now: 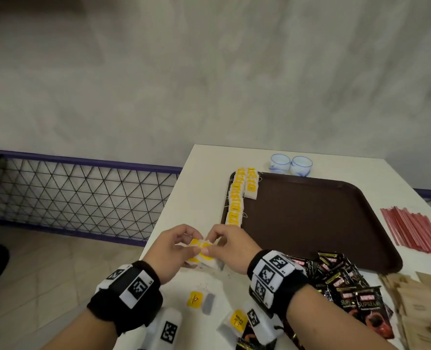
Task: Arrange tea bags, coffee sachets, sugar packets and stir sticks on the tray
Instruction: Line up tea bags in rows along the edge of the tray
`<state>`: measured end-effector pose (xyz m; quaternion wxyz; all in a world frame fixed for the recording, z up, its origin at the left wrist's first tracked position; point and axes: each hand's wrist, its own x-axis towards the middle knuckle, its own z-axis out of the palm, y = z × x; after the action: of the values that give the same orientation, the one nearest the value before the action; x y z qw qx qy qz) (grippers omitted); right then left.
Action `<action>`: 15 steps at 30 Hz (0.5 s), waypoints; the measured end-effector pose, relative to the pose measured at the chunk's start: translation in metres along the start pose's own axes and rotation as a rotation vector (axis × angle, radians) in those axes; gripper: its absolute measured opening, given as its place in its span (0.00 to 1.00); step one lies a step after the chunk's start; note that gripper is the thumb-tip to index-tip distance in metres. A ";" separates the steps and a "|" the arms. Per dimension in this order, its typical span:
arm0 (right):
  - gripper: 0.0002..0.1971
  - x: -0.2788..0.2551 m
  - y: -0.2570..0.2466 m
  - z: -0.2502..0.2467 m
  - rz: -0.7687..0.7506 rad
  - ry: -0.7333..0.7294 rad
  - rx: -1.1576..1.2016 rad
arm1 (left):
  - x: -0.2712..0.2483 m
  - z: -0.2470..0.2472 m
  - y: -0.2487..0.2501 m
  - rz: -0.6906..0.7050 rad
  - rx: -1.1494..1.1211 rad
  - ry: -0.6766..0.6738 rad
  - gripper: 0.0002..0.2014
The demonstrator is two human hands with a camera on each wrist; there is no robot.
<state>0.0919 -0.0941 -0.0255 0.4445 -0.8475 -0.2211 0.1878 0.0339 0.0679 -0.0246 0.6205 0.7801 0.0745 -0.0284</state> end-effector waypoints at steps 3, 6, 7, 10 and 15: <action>0.08 -0.004 -0.004 -0.015 -0.006 -0.049 0.165 | 0.002 0.004 0.016 0.025 -0.095 -0.016 0.07; 0.06 -0.011 -0.003 -0.026 0.066 -0.074 0.546 | 0.006 0.011 0.034 0.037 -0.160 -0.013 0.06; 0.07 -0.015 -0.002 -0.030 0.084 -0.088 0.685 | 0.008 0.014 0.040 0.040 -0.174 -0.013 0.05; 0.09 -0.025 0.004 -0.045 0.066 -0.100 0.861 | 0.015 0.023 0.055 0.048 -0.173 -0.012 0.03; 0.13 -0.036 0.018 -0.072 0.014 -0.062 0.883 | 0.027 0.041 0.072 0.023 -0.190 -0.028 0.04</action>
<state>0.1027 -0.1705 0.0023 0.7559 -0.5717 -0.1274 0.2926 0.0736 0.0146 0.0315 0.6930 0.7181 0.0593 -0.0252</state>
